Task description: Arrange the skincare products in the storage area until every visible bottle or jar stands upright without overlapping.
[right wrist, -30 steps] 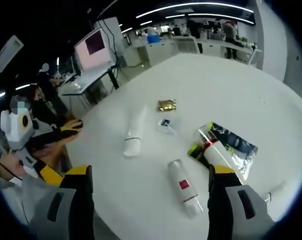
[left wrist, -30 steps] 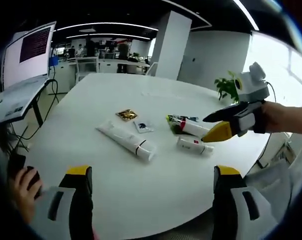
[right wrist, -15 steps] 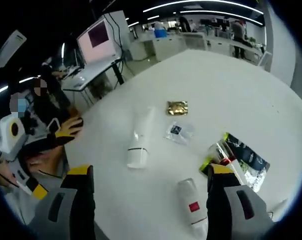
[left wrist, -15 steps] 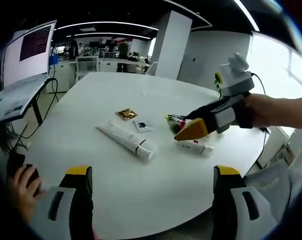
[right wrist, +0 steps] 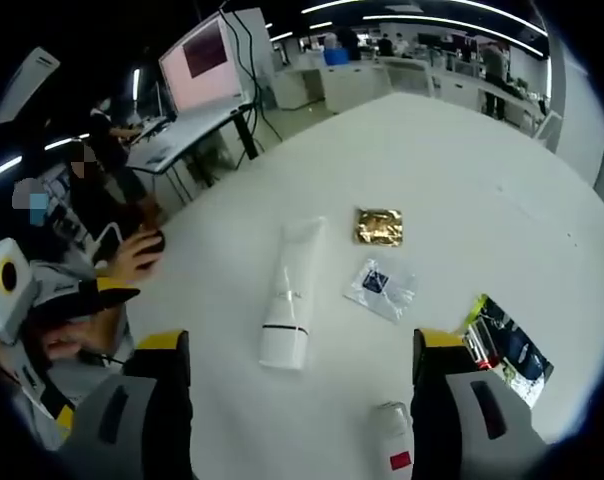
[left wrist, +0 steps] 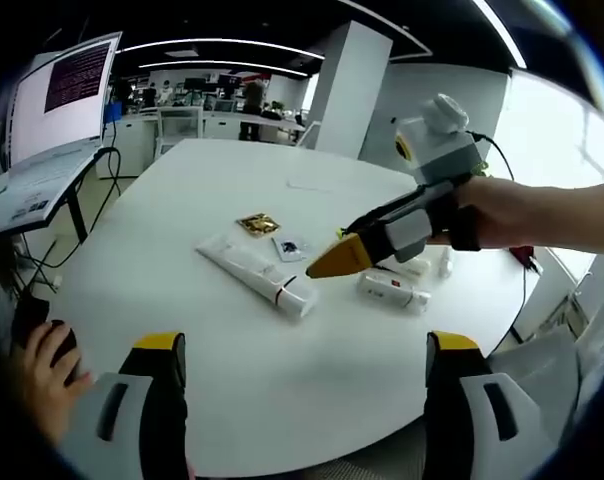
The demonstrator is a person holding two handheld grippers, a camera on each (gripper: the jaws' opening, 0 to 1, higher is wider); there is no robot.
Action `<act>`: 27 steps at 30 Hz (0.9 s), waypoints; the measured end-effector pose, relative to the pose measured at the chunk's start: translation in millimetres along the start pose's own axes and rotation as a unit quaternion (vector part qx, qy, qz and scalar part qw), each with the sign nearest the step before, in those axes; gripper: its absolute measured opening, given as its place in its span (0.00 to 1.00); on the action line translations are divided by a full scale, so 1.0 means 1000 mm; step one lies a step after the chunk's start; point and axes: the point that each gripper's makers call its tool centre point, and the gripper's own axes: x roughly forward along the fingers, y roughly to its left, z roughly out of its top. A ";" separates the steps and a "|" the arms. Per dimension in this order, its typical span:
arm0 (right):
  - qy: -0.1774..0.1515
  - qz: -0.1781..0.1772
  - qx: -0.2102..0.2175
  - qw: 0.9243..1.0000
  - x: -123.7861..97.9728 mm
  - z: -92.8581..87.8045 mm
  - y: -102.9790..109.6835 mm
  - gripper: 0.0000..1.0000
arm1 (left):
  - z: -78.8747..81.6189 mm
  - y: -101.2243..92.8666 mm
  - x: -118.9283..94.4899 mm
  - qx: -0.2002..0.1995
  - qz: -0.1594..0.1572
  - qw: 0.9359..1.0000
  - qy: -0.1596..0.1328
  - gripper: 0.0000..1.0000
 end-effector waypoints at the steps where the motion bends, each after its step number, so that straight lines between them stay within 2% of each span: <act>1: 0.002 0.001 -0.002 1.000 0.003 0.001 0.001 0.91 | 0.000 0.000 0.000 0.001 0.001 1.000 0.001 0.92; 10: 0.029 0.008 -0.024 0.999 0.037 0.011 0.010 0.86 | -0.003 0.000 0.001 0.003 -0.001 1.000 0.005 0.92; 19: 0.053 0.023 -0.053 0.997 0.069 0.012 0.021 0.87 | -0.002 -0.001 0.001 0.010 -0.006 1.000 0.001 0.95; 27: 0.059 0.022 -0.086 0.994 0.083 0.020 0.025 0.84 | -0.003 -0.001 0.001 0.016 -0.005 1.000 0.002 0.96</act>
